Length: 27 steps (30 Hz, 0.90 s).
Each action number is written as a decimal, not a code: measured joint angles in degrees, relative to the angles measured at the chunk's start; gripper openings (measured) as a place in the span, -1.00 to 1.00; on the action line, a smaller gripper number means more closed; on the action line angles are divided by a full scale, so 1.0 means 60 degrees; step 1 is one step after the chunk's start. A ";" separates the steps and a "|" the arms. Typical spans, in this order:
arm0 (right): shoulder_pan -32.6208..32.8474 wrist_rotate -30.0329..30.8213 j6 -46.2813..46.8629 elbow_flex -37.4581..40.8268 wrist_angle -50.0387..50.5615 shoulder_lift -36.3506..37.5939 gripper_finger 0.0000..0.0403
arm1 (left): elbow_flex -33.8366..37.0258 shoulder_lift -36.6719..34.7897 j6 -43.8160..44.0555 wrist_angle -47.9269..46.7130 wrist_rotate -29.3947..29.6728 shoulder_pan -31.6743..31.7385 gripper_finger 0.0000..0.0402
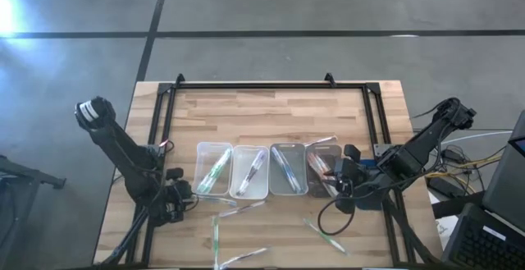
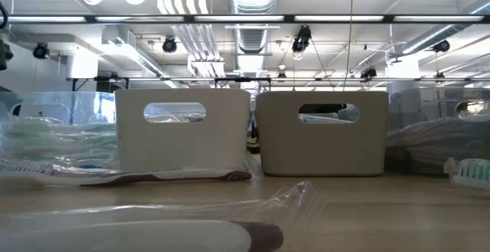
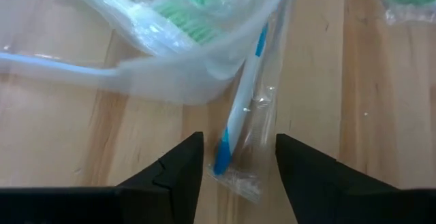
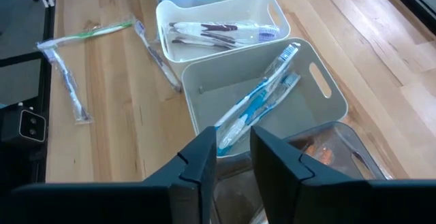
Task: Pick & Place Toothbrushes
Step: Put the blue toothbrush into the gray bin
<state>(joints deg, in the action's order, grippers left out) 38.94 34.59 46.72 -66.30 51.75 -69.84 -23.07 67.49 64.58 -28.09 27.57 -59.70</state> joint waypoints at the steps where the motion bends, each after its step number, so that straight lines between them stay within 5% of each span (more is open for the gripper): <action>1: 0.0000 -0.0004 0.0000 0.0000 0.0000 0.0000 -0.59 | 0.0000 0.0154 -0.0029 0.0113 -0.0041 0.0018 -0.06; 11: 0.0000 -0.0004 -0.0036 0.0000 -0.0004 0.0000 -0.71 | -0.0022 0.0602 -0.0510 0.0680 -0.0005 0.0033 -0.10; 27: 0.0004 -0.0007 -0.0040 0.0000 0.0001 0.0000 -0.62 | -0.0040 0.0512 -0.0667 0.0691 -0.0262 0.0029 -0.56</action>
<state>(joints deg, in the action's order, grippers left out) 38.96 34.54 46.48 -66.30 51.76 -69.84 -23.31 70.57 60.58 -23.94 26.00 -59.53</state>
